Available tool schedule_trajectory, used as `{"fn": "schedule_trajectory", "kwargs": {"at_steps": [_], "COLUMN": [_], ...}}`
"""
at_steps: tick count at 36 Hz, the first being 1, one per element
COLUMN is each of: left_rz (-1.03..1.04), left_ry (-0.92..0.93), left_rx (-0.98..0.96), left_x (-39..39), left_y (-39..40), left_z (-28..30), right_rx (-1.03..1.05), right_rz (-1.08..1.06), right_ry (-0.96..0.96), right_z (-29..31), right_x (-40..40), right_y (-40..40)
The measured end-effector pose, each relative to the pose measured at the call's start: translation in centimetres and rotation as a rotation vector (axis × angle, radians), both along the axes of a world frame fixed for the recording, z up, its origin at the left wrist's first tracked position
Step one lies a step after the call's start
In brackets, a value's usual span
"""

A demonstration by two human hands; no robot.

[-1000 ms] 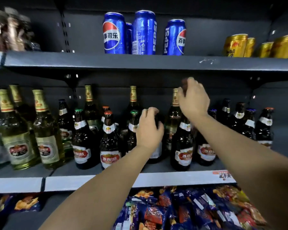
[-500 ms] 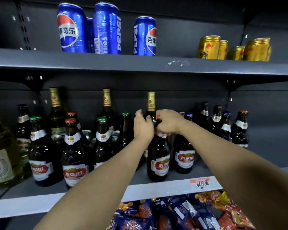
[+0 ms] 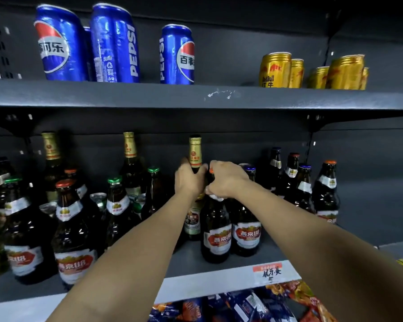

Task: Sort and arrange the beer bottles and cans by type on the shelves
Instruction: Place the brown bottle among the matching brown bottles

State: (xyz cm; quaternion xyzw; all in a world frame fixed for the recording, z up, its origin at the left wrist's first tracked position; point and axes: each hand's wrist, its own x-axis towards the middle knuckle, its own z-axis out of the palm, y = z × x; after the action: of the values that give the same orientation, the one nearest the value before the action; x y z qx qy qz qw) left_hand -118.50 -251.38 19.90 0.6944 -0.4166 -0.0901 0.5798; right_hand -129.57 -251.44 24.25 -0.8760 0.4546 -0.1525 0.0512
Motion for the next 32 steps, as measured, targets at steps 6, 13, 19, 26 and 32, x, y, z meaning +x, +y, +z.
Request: {"fn": "schedule_trajectory", "kwargs": {"at_steps": [6,13,19,26,32], "left_rz": [0.127,0.16,0.175,0.234,0.245], "left_ry": [-0.071,-0.019,0.022,-0.044,-0.049], "left_rx": [-0.106,-0.127,-0.124,-0.109,-0.141], "left_x": [-1.0,-1.3,-1.8,-2.5,-2.7], "left_y": [1.3,2.7,3.4,4.0,4.7], "left_z": [-0.8,-0.4,0.6,1.1,2.3], "right_rx": [0.047,0.059,0.056,0.054,0.051], "right_rz": [0.003,-0.016,-0.025,-0.027,-0.039], "right_ry": [0.005,-0.018,-0.039,-0.048,-0.047], "right_z": [0.4,0.3,0.0,0.0,0.0], "right_x": [-0.2,-0.3,-0.2,-0.3,-0.4], "right_y": [0.2,0.6,0.5,0.5,0.5]}}
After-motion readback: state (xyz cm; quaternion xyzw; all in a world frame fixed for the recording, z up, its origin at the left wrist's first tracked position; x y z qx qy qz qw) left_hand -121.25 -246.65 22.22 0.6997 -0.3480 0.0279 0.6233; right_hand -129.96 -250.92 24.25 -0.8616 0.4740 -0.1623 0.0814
